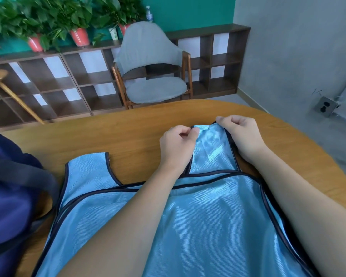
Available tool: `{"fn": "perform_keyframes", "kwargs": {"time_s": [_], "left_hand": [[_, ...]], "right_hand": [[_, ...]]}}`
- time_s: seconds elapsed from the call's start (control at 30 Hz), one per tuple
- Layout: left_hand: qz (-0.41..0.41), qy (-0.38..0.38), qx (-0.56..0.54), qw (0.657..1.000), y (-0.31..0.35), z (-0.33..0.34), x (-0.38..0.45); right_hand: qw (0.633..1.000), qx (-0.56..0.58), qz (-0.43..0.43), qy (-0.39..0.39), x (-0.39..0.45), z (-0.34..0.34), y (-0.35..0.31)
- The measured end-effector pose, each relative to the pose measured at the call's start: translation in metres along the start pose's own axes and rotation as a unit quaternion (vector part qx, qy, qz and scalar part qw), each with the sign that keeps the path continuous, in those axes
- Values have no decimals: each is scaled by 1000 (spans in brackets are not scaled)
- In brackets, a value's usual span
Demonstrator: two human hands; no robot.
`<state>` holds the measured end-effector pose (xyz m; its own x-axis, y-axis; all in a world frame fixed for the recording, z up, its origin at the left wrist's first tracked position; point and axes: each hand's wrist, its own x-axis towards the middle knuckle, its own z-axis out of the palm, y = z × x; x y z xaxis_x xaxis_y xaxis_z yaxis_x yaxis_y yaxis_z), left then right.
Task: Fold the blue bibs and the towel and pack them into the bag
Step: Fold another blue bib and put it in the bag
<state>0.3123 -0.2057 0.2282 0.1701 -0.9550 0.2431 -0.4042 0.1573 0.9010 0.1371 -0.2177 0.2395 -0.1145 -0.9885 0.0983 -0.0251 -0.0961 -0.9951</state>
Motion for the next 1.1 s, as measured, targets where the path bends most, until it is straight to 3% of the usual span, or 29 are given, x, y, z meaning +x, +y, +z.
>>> {"fn": "perform_keyframes", "kwargs": {"time_s": [0.43,0.53,0.87,1.1], "left_hand": [[-51,-22,-182,982,5,-5,-2],[-74,-38,-222,971,7,-4,-2],[-125,-20,-271,954,8,-6,-1],[-128,-37,-283,950,8,-6,-1]], "right_hand": [[994,87,53,31,2,-3,1],[992,108,59,6,1,-6,0],[984,164,64,-11,-1,-6,-7],[994,55,42,-82,1,-13,-4]]}}
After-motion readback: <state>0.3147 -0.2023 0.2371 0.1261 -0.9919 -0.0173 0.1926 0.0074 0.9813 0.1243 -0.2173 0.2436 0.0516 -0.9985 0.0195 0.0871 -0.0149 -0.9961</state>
